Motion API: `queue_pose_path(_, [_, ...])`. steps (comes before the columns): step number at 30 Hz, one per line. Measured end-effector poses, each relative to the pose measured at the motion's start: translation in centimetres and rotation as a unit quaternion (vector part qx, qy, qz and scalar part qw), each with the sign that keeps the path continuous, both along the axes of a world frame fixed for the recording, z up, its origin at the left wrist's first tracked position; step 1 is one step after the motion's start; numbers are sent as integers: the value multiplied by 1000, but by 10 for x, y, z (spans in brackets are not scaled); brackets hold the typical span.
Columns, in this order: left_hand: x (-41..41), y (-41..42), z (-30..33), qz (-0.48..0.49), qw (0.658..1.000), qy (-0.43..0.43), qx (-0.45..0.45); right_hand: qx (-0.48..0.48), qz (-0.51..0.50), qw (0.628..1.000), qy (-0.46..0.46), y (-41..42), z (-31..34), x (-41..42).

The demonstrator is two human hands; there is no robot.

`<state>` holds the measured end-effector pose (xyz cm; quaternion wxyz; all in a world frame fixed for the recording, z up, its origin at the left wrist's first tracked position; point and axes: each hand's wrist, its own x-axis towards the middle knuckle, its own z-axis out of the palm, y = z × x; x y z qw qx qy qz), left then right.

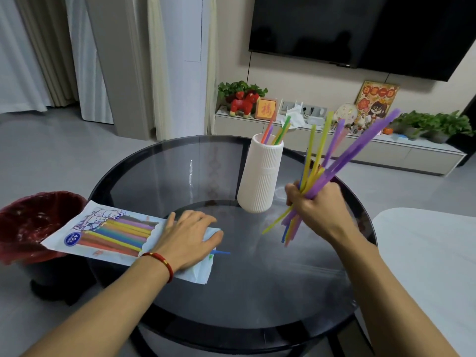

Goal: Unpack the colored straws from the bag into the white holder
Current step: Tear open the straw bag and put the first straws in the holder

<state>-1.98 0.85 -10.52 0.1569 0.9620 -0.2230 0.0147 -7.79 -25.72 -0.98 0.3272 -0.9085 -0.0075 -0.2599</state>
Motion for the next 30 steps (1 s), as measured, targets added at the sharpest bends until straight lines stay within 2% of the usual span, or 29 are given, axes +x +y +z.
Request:
queue_pose_path(4, [0,-2,0,1,1000,14,-3,-3,17,1000,12,8,-9,6])
queue_pose_path(9, [1,-2,0,1,1000,13,-5,74,-21,996,-35,3,12,6])
queue_pose_path(13, [1,-4,-1,-1,1000,13,-1,26,8,999,20,12,-2,5])
queue_pose_path(18, [1,-5,-1,1,1000,11,-6,19,-13,1000,-16,12,-24,14])
queue_pose_path(21, [-1,-7,1,0,1000,13,-5,15,1,1000,16,17,-45,12])
queue_pose_path(24, [-2,-6,1,-3,1000,15,2,52,-23,997,48,18,-61,10])
queue_pose_path(27, [-2,-5,2,-6,1000,18,-5,81,-42,996,15,14,-58,12])
queue_pose_path(30, [-2,-4,1,-8,1000,18,0,90,-26,995,26,15,-51,11])
